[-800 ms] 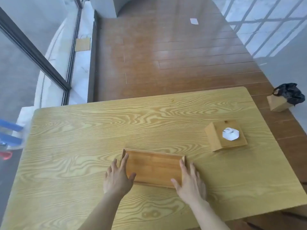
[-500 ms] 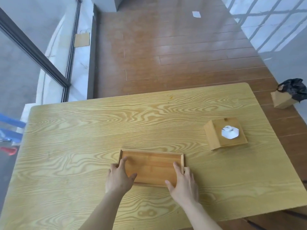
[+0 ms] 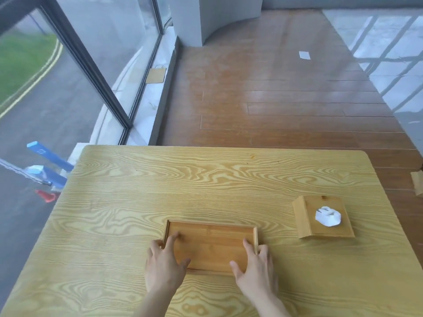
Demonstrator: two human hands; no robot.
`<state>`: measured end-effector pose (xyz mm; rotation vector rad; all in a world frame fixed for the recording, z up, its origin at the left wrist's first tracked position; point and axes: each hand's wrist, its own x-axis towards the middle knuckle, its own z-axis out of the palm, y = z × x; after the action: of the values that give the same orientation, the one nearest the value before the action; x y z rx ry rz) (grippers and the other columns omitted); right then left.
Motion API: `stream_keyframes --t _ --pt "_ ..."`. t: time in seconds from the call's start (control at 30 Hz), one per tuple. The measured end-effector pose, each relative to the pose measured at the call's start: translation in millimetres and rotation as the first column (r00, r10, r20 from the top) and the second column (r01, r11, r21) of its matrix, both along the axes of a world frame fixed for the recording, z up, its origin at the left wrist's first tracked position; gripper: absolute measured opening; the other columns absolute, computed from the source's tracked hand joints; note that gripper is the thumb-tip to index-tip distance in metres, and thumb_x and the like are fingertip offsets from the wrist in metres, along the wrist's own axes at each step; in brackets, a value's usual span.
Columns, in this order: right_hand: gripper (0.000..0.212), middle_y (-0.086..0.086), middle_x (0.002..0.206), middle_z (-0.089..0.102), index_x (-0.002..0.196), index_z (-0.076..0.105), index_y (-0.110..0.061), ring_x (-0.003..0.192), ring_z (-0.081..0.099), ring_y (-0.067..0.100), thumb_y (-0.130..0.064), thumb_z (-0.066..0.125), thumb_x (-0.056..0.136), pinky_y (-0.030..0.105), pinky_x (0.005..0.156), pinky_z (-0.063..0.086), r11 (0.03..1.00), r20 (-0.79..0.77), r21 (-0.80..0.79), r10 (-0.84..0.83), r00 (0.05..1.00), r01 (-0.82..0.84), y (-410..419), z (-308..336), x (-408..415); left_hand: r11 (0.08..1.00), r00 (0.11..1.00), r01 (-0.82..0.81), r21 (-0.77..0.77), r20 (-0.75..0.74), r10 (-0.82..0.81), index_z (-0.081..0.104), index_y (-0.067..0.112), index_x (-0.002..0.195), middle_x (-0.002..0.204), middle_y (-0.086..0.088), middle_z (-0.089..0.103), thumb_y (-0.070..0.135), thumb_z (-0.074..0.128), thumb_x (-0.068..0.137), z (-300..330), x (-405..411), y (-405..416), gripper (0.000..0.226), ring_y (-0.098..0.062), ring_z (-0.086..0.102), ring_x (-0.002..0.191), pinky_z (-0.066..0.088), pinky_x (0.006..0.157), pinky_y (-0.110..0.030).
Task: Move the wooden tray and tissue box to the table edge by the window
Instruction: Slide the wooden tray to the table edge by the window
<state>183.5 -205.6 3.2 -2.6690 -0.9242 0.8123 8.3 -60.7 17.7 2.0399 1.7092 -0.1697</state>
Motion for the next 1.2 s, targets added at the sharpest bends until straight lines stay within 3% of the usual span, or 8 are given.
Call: stream_keyframes --t 0.2,0.47,0.63,0.77,0.97,1.2 --pt "0.074 0.001 0.128 0.035 0.155 0.034 -0.033 0.116 0.05 0.019 -0.061 0.057 0.091 0.032 0.088 0.054 0.997 0.033 0.034 0.069 0.997 -0.07 29.6 10.5 -6.3 0.996 0.994 -0.091 0.027 0.056 0.089 0.039 0.049 0.139 0.132 -0.003 0.04 0.05 0.077 0.076 7.7 -18.1 10.0 0.074 -0.023 0.044 0.122 0.05 0.093 -0.036" --pt "0.073 0.003 0.131 0.036 0.156 0.031 -0.033 0.116 0.052 0.019 -0.063 0.052 0.093 0.025 0.079 0.053 0.972 0.133 -0.024 0.236 0.963 -0.235 93.5 31.5 -51.2 0.981 0.972 -0.196 0.012 0.134 0.192 0.04 0.045 0.142 0.13 -0.003 0.04 0.044 0.076 0.079 14.2 -78.5 49.2 0.072 -0.025 0.045 0.124 0.049 0.095 -0.036" --pt "0.071 0.005 0.135 0.037 0.156 0.033 -0.032 0.122 0.049 0.022 -0.061 0.051 0.094 0.033 0.092 0.054 0.939 0.142 -0.044 0.343 0.928 -0.341 157.8 38.8 -100.4 0.958 0.942 -0.287 0.005 0.182 0.281 0.04 0.039 0.145 0.129 -0.005 0.04 0.017 0.064 0.086 11.7 -143.4 84.3 0.067 -0.027 0.044 0.125 0.047 0.098 -0.037" --pt "0.069 0.002 0.129 0.04 0.155 0.035 -0.031 0.117 0.051 0.019 -0.06 0.05 0.095 0.032 0.089 0.055 0.892 0.15 -0.057 0.451 0.88 -0.448 212.7 38.4 -144.7 0.909 0.888 -0.416 -0.017 0.207 0.41 0.041 0.039 0.144 0.128 -0.003 0.038 0.002 0.051 0.083 7.9 -198.3 110.6 0.072 -0.027 0.044 0.122 0.048 0.093 -0.037" --pt "0.064 0.003 0.132 0.044 0.152 0.042 -0.031 0.122 0.05 0.022 -0.057 0.053 0.095 0.036 0.091 0.054 0.812 0.145 -0.07 0.582 0.8 -0.579 290.1 29.1 -211.8 0.808 0.768 -0.589 -0.025 0.294 0.569 0.051 0.031 0.14 0.122 -0.006 0.042 -0.005 0.049 0.083 -9.1 -273.8 128.8 0.067 -0.031 0.049 0.117 0.046 0.096 -0.041" --pt "0.058 0.007 0.137 0.044 0.145 0.052 -0.029 0.128 0.047 0.029 -0.054 0.058 0.093 0.044 0.098 0.051 0.726 0.139 -0.059 0.686 0.715 -0.685 362.5 18.2 -266.6 0.7 0.651 -0.711 -0.065 0.315 0.69 0.052 0.031 0.139 0.11 0.001 0.039 0.004 0.059 0.087 -26.9 -314.7 132.0 0.059 -0.028 0.055 0.105 0.05 0.091 -0.042"
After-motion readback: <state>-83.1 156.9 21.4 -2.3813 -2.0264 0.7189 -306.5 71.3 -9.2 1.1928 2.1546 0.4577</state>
